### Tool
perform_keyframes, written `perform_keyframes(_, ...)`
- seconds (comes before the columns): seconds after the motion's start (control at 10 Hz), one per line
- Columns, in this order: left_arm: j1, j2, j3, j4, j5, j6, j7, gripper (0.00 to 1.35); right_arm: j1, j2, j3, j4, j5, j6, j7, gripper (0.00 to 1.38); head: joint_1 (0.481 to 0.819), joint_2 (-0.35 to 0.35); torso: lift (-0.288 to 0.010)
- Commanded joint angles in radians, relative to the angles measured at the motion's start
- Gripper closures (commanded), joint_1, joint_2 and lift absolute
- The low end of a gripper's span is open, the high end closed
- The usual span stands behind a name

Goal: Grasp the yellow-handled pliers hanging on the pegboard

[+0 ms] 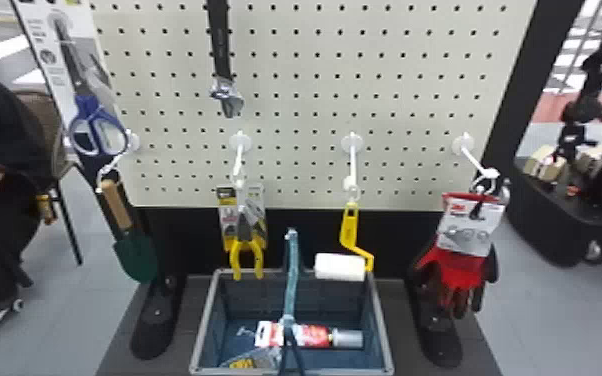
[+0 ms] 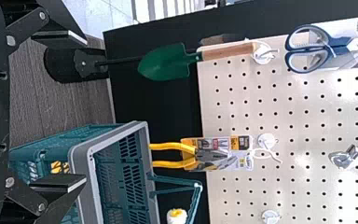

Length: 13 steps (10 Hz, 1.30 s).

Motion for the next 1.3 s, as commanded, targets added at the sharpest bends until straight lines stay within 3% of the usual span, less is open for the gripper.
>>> perform_keyframes(0.0, 0.002, -0.003, 0.0, 0.002, 0.0, 0.0, 0.0, 0.27, 0.002, 0.0, 0.0, 0.0, 0.0, 0.0, 0.0, 0.27, 0.549, 0.0, -0.1)
perform_keyframes(0.5, -0.009, -0.003, 0.001, 0.002, -0.002, 0.011, -0.005, 0.27, 0.002, 0.0, 0.0, 0.0, 0.0, 0.0, 0.0, 0.27, 0.549, 0.0, -0.1)
perform_keyframes(1.0, -0.23, -0.003, 0.066, 0.093, -0.008, 0.058, -0.178, 0.27, 0.006, -0.002, 0.0, 0.004, -0.002, 0.0, 0.0, 0.27, 0.549, 0.0, -0.1)
perform_keyframes(1.2, -0.363, 0.011, 0.066, 0.199, 0.02, 0.074, -0.256, 0.26, 0.006, -0.002, 0.0, 0.004, -0.002, 0.0, 0.0, 0.27, 0.549, 0.0, -0.1)
